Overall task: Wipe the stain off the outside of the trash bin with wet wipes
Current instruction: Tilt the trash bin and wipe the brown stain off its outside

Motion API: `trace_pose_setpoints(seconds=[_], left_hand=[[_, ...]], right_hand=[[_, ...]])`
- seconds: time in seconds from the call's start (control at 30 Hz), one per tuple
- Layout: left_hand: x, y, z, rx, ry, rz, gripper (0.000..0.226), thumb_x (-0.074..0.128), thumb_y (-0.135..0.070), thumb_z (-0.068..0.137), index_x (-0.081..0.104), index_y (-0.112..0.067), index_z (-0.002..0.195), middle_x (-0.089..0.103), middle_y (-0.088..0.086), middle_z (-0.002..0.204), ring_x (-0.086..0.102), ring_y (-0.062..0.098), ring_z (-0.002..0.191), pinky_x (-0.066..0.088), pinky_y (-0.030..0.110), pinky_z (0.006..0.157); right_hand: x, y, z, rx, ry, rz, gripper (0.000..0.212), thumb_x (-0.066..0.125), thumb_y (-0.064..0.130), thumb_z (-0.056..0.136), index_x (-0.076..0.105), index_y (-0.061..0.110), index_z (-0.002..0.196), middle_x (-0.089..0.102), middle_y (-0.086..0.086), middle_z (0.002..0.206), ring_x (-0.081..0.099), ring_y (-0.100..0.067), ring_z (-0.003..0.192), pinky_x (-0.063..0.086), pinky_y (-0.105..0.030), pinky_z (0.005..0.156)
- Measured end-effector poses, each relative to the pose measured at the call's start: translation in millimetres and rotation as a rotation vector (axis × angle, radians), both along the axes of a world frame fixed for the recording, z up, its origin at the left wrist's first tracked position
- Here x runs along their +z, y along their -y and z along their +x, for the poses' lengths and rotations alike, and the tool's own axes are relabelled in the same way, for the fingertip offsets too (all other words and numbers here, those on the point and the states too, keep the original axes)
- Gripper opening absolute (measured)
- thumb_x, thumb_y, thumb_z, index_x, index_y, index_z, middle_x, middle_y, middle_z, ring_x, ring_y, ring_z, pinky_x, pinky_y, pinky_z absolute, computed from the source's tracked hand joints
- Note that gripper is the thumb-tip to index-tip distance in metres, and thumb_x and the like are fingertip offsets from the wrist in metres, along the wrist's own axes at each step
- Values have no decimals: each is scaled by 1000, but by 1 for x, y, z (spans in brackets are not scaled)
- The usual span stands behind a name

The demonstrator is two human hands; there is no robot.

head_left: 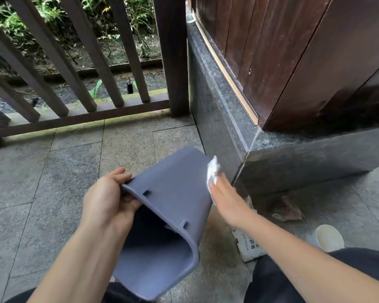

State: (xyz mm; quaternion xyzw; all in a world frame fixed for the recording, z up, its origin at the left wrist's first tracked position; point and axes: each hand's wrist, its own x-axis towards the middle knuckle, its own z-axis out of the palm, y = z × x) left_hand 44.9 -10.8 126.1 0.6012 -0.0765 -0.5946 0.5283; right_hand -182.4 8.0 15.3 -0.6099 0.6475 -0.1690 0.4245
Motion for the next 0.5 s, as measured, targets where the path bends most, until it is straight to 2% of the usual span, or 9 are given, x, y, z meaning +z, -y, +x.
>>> trace_pose_setpoints(seconds=[0.07,0.13,0.17,0.27,0.37,0.43,0.5], left_hand=[[-2,0,3,11,-5,3,40,45,6,98,58,-6,134,61,12,93,70,24,76,57,33,41],[-5,-3,1,-25,49,3,41,47,6,97,57,-9,134,61,9,90,71,17,60,57,29,43],[-7,-5,-1,-45,89,1,42,49,5,97,57,-10,135,62,8,88,69,14,56,56,28,46],[-6,-6,-1,-66,202,-37,47,55,2,95,58,-17,138,65,6,84,63,10,52,51,23,44],[-6,-6,-3,-82,240,-71,50,58,0,94,57,-20,140,68,9,90,64,10,49,48,20,39],[-7,-7,-10,-90,216,-74,51,58,0,94,55,-19,141,70,10,94,67,12,53,50,22,41],[-13,-8,-19,-98,188,-65,50,56,2,95,53,-16,142,67,9,88,66,11,50,52,23,42]], right_hand=[[14,-23,28,36,181,-129,53,26,34,111,7,33,160,4,27,162,-2,2,154,-1,-35,127],[31,-40,53,168,215,-232,49,28,35,108,9,47,152,6,41,154,-1,14,150,-5,-31,125],[37,-45,60,204,248,-246,48,31,32,108,11,50,148,8,43,151,2,16,148,-5,-30,125],[60,-47,63,196,397,-198,48,42,18,108,29,40,149,25,30,153,15,17,146,5,-26,126],[77,-48,63,231,357,-277,51,54,32,101,44,28,151,32,29,150,20,24,141,12,-5,116],[84,-51,68,196,222,-369,57,64,46,91,52,28,143,43,27,145,33,12,139,19,-3,110],[83,-50,74,130,81,-470,48,71,38,82,58,20,124,55,11,128,50,-11,121,35,-15,101]])
